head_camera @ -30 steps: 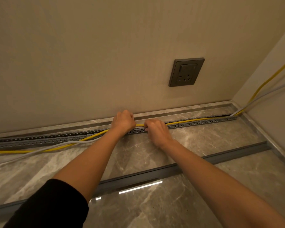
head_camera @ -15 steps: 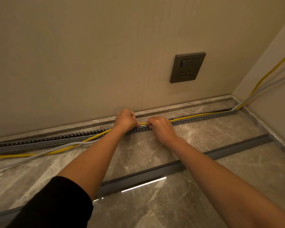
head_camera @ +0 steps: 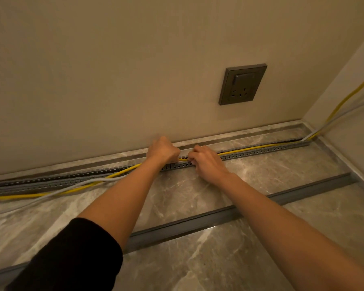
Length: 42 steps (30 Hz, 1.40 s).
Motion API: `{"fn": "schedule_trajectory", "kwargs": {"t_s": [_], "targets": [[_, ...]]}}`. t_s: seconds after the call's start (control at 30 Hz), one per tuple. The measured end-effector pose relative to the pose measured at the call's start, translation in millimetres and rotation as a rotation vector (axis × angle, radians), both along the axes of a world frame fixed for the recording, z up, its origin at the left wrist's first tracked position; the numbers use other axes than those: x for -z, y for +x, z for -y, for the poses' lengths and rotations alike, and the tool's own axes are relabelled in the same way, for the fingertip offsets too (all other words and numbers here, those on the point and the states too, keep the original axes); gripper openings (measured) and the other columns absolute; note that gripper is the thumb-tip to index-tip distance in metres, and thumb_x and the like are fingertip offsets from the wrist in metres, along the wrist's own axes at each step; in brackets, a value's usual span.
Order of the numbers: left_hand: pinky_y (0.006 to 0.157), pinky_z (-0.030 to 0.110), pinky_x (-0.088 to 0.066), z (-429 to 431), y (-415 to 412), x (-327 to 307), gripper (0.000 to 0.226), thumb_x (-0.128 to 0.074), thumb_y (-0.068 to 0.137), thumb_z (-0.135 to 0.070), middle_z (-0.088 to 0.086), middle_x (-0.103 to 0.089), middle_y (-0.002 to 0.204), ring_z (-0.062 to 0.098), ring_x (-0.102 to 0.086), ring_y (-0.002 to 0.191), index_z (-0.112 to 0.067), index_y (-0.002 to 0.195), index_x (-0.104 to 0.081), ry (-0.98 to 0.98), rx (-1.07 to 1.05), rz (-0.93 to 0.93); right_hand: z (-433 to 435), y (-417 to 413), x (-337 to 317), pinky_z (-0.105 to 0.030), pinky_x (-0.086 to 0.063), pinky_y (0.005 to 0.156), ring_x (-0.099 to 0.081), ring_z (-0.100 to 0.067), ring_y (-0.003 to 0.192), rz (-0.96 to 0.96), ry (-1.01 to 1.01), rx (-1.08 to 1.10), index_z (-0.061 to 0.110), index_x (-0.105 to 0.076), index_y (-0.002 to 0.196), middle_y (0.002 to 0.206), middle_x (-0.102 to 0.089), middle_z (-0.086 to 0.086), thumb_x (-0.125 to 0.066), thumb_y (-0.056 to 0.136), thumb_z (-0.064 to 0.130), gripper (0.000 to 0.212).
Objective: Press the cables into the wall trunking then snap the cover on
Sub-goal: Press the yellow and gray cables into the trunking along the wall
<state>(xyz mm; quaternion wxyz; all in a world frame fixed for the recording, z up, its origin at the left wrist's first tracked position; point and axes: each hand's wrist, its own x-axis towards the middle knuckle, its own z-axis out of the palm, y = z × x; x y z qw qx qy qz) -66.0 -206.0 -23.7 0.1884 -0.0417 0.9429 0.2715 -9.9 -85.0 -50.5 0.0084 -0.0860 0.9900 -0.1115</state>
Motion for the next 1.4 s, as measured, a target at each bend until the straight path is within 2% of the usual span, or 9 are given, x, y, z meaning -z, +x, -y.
{"fn": "schedule_trajectory", "kwargs": {"t_s": [0.2, 0.33, 0.43, 0.6, 0.77, 0.93, 1.07, 1.23, 1.4], "targets": [[0.095, 0.037, -0.048, -11, 8, 2, 0.025, -0.058, 0.081, -0.014, 0.016, -0.066, 0.116, 0.033, -0.060, 0.111, -0.004, 0.102, -0.067, -0.040, -0.099, -0.028, 5, -3, -6, -0.038, -0.039, 0.093, -0.052, -0.033, 0.112, 0.040, 0.068, 0.016, 0.004, -0.057, 0.116, 0.121, -0.058, -0.015, -0.050, 0.089, 0.006, 0.028], [0.082, 0.038, -0.050, 1, 13, 0, 0.008, -0.062, 0.084, -0.009, 0.021, -0.065, 0.097, 0.030, -0.062, 0.094, -0.003, 0.088, -0.065, 0.026, -0.020, -0.061, 6, -5, -8, -0.040, -0.034, 0.104, -0.050, -0.033, 0.121, 0.071, 0.079, 0.000, 0.010, -0.039, 0.133, 0.131, -0.055, -0.015, -0.057, 0.087, 0.023, 0.051], [0.072, 0.028, -0.039, 23, 19, -4, 0.010, -0.066, 0.085, -0.011, 0.013, -0.059, 0.085, 0.024, -0.056, 0.086, -0.010, 0.076, -0.062, 0.095, 0.019, -0.069, 10, -11, -7, -0.041, -0.029, 0.109, -0.046, -0.030, 0.126, 0.088, 0.116, -0.025, 0.018, -0.050, 0.132, 0.133, -0.053, -0.011, -0.059, 0.088, 0.034, 0.048], [0.069, 0.028, -0.040, 54, 21, 1, 0.028, -0.068, 0.084, -0.027, 0.011, -0.062, 0.081, 0.025, -0.058, 0.081, -0.015, 0.063, -0.054, 0.045, 0.021, -0.076, 29, -13, -9, -0.036, -0.043, 0.094, -0.056, -0.033, 0.111, 0.081, -0.012, 0.018, 0.005, -0.066, 0.112, 0.118, -0.063, -0.016, -0.060, 0.087, 0.016, 0.028], [0.067, 0.028, -0.040, 59, 21, 2, 0.022, -0.067, 0.085, -0.031, 0.009, -0.062, 0.081, 0.021, -0.055, 0.079, -0.010, 0.081, -0.066, 0.057, 0.063, -0.101, 30, -19, -10, -0.035, -0.047, 0.089, -0.059, -0.033, 0.108, 0.100, -0.031, 0.091, 0.009, -0.070, 0.108, 0.112, -0.066, -0.015, -0.067, 0.083, 0.020, 0.028], [0.081, 0.035, -0.051, 60, 17, 8, 0.030, -0.065, 0.085, -0.037, 0.016, -0.071, 0.096, 0.030, -0.064, 0.094, -0.007, 0.088, -0.070, 0.021, 0.064, -0.130, 35, -18, -9, -0.035, -0.046, 0.089, -0.058, -0.033, 0.109, 0.095, -0.032, 0.136, 0.010, -0.069, 0.109, 0.114, -0.064, -0.015, -0.066, 0.084, 0.018, 0.026], [0.058, 0.026, -0.045, 61, 11, 1, 0.038, -0.061, 0.087, -0.040, 0.008, -0.062, 0.069, 0.024, -0.060, 0.066, -0.012, 0.062, -0.055, -0.035, 0.127, -0.002, 39, -12, -12, -0.036, -0.044, 0.094, -0.054, -0.032, 0.116, 0.072, -0.027, 0.155, 0.009, -0.065, 0.115, 0.121, -0.059, -0.014, -0.062, 0.087, 0.014, 0.029], [0.054, 0.027, -0.038, 59, 3, -3, 0.045, -0.062, 0.086, -0.039, 0.005, -0.051, 0.058, 0.021, -0.050, 0.056, -0.012, 0.054, -0.048, -0.059, 0.138, 0.101, 43, -12, -10, -0.034, -0.046, 0.091, -0.055, -0.032, 0.114, 0.089, -0.080, 0.196, 0.011, -0.067, 0.114, 0.119, -0.062, -0.014, -0.063, 0.084, 0.011, 0.030], [0.046, 0.023, -0.035, 57, -4, -5, 0.044, -0.063, 0.086, -0.033, 0.005, -0.049, 0.056, 0.017, -0.044, 0.049, -0.009, 0.053, -0.048, -0.065, 0.141, 0.187, 39, -15, -7, -0.025, -0.040, 0.074, -0.057, -0.015, 0.087, 0.241, -0.453, 0.314, 0.004, -0.072, 0.104, 0.106, -0.072, -0.017, -0.067, 0.083, 0.015, 0.023]]}}
